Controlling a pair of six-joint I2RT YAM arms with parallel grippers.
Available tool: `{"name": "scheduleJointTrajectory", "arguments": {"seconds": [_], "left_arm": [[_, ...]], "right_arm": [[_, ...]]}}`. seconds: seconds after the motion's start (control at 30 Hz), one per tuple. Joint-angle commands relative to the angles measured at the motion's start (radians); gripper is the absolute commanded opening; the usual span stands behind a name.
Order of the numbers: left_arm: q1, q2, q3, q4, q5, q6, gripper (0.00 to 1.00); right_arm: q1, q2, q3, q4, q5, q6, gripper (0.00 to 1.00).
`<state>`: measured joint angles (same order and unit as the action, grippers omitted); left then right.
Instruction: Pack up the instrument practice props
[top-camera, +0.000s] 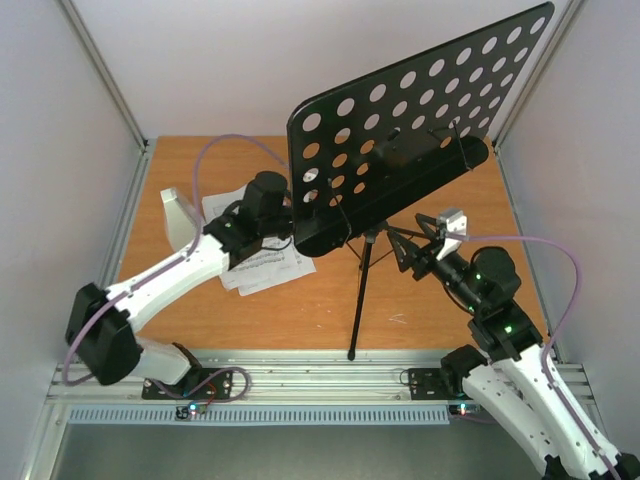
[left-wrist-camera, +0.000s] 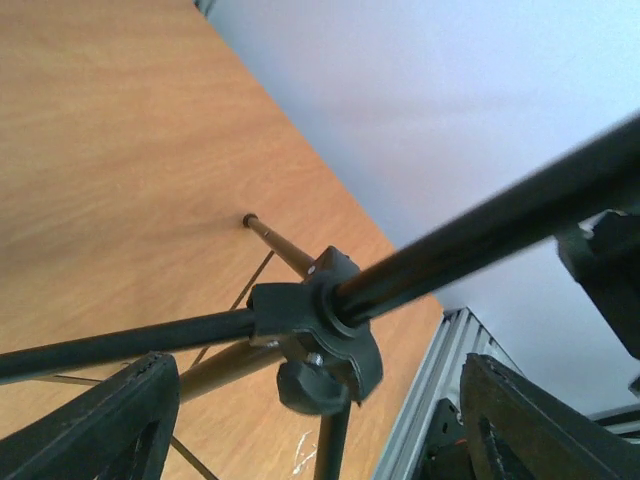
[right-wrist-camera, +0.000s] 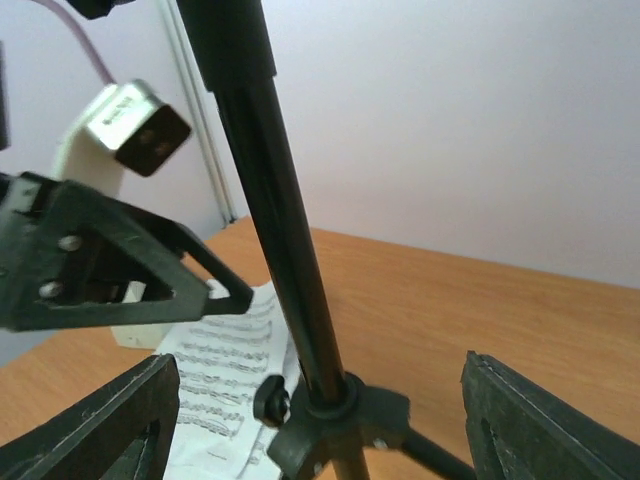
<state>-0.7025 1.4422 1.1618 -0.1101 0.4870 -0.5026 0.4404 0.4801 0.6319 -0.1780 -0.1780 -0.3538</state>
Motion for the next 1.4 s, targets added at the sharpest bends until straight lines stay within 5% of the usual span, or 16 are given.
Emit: {"name": "scheduleJointTrajectory", "arguments": {"seconds": [0.0,0.5,0.9,1.2,1.37], "left_arm": [[-0.021,-0.115,-0.111,0.099,-0.109,0.098,0.78],[-0.284,-0.112,-0.539,0.458,-0.278,0.055,0.72],[-0.412,0.022,-0.557,0.44,-0.347,0.093,0.73],[-0.482,0.152,-0.532,0.474,-0.398,0.054,0.72],[-0.503,0.199,-0.505,0.47,-0.434,0.052,0.6]], "right_arm": [[0.005,0.116,0.052,0.144,-0.087,0.02,0.77],[0.006,0.404,0.05,0.443,-0.115,-0.038,0.61],[0.006,0.443,0.047,0.483,-0.134,-0.067,0.13],[0.007,0.439,0.031,0.518,-0.048,-0.034,0.01],[0.007,0.436,0.022,0.544,-0.01,-0.024,0.01]]}}
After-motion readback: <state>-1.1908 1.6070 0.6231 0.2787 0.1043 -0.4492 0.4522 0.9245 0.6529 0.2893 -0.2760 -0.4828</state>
